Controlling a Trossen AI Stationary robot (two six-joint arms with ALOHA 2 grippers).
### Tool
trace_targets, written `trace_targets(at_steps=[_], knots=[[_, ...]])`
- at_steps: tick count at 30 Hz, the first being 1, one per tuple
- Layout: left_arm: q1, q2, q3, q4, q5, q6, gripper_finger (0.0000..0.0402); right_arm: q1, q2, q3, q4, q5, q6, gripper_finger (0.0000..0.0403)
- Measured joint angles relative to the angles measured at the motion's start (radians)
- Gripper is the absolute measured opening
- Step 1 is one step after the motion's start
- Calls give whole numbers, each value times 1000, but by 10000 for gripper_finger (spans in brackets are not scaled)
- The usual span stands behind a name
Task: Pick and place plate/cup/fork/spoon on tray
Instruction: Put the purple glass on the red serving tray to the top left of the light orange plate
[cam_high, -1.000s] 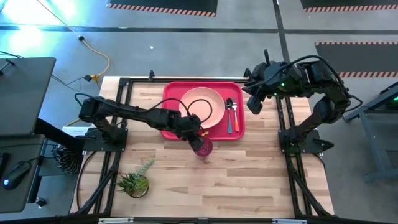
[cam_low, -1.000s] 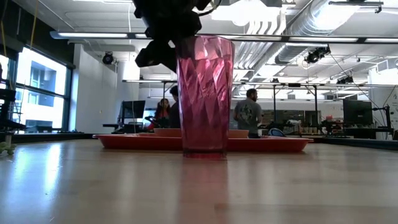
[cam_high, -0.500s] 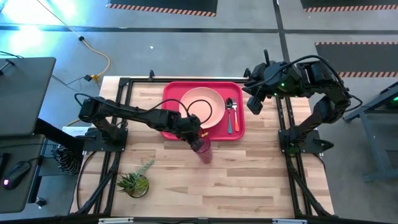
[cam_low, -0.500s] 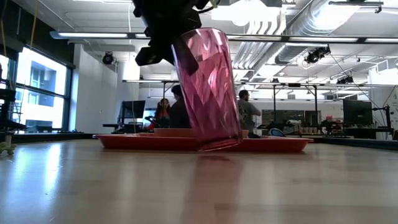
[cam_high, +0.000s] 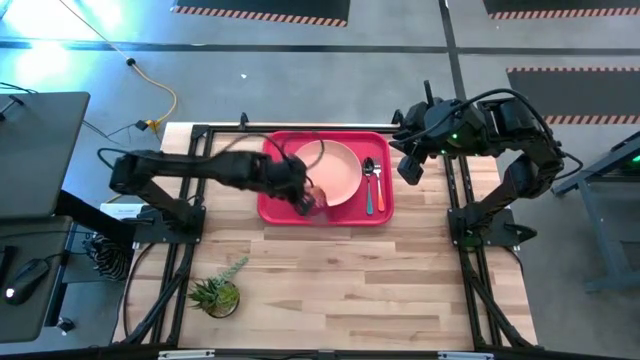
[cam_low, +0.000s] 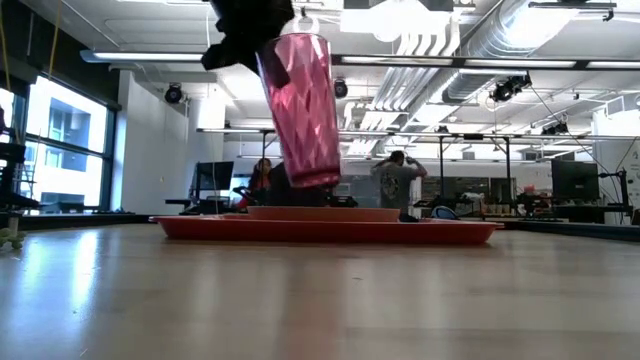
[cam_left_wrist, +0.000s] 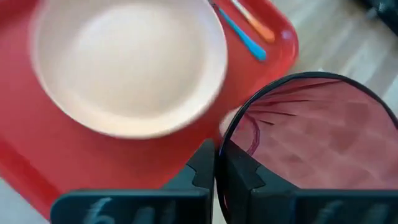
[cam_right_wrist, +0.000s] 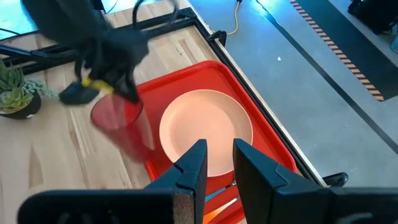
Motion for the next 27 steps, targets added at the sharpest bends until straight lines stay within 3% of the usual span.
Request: trace_targets(at_steps=[17, 27], knots=[[425, -121, 3, -30, -6, 365, 5, 0, 0, 0, 0, 12, 20, 69], [656, -121, 2, -31, 76, 522, 5, 0, 0, 0, 0, 93, 108, 69]])
